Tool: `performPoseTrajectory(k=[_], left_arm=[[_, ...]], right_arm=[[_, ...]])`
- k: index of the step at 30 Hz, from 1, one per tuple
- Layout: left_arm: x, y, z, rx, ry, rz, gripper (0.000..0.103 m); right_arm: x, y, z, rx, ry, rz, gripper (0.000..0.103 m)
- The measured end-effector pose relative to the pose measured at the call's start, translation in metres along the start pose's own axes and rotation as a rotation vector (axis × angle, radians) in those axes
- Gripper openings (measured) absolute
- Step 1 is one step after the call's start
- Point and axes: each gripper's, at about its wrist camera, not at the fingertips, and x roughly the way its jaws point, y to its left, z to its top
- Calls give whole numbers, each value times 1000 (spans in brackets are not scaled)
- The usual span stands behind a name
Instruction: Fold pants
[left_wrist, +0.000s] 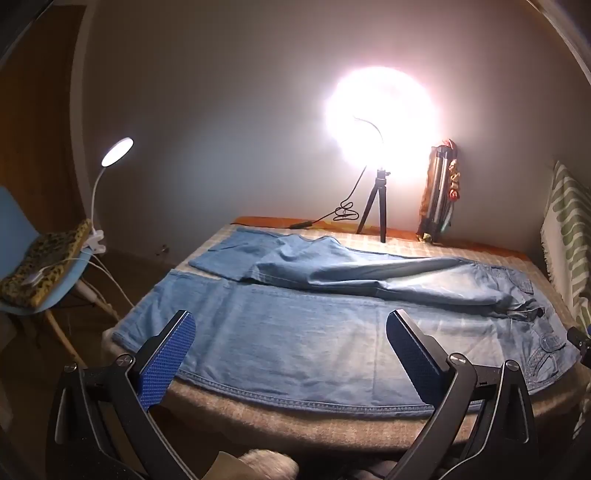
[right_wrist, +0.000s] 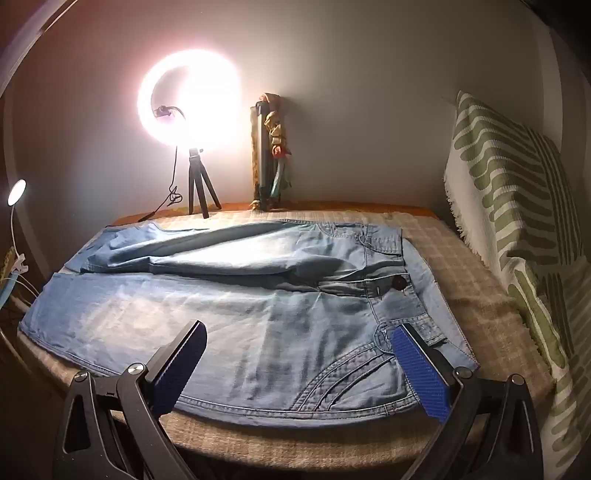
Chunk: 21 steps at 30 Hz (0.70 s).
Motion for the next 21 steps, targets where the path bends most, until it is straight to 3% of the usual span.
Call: performPoseTrajectory(k=[21], left_arm=[[-9,-3,-2,6,-9,5,103]], right_arm=[[-14,3,8,-3,-14,-1,102]])
